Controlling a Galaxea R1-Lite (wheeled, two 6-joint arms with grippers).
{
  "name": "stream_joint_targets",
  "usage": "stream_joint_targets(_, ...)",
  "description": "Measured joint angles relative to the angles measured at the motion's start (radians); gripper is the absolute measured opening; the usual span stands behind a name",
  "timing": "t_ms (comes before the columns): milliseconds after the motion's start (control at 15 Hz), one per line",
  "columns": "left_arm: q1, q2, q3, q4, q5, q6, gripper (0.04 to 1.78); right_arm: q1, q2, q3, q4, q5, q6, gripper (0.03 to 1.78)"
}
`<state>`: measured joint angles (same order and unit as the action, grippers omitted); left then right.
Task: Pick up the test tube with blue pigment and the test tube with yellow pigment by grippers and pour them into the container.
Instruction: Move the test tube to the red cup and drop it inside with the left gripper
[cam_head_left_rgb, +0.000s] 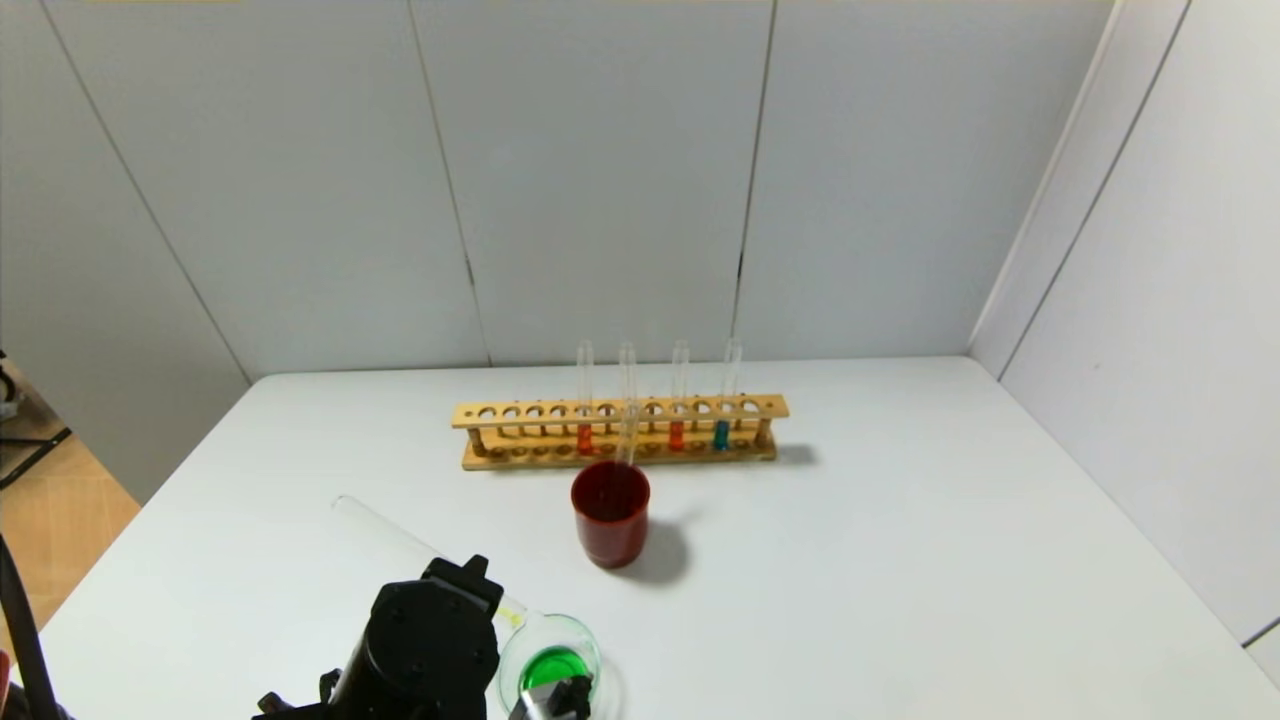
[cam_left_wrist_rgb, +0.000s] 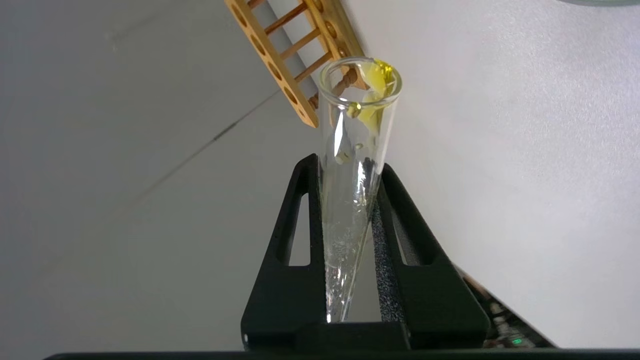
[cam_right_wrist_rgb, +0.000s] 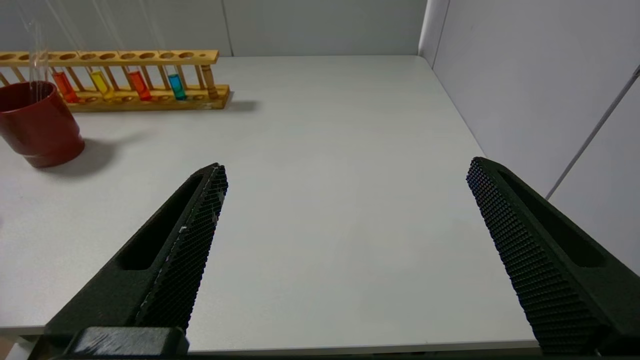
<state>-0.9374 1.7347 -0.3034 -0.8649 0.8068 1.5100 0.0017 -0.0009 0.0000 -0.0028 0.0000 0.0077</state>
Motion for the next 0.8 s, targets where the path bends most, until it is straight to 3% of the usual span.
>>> stream_joint_targets(467, 0.009, -0.017, -0.001, -0.004, -0.008, -0.376, 0.33, 0.000, 0.000, 0.000, 0.000, 0.000, 0.000, 1.75)
stream_joint_targets(800, 0.021, -0.032, -0.089, -0.003, -0.055, -0.695, 0.33, 0.000, 0.000, 0.000, 0.000, 0.000, 0.000, 1.75)
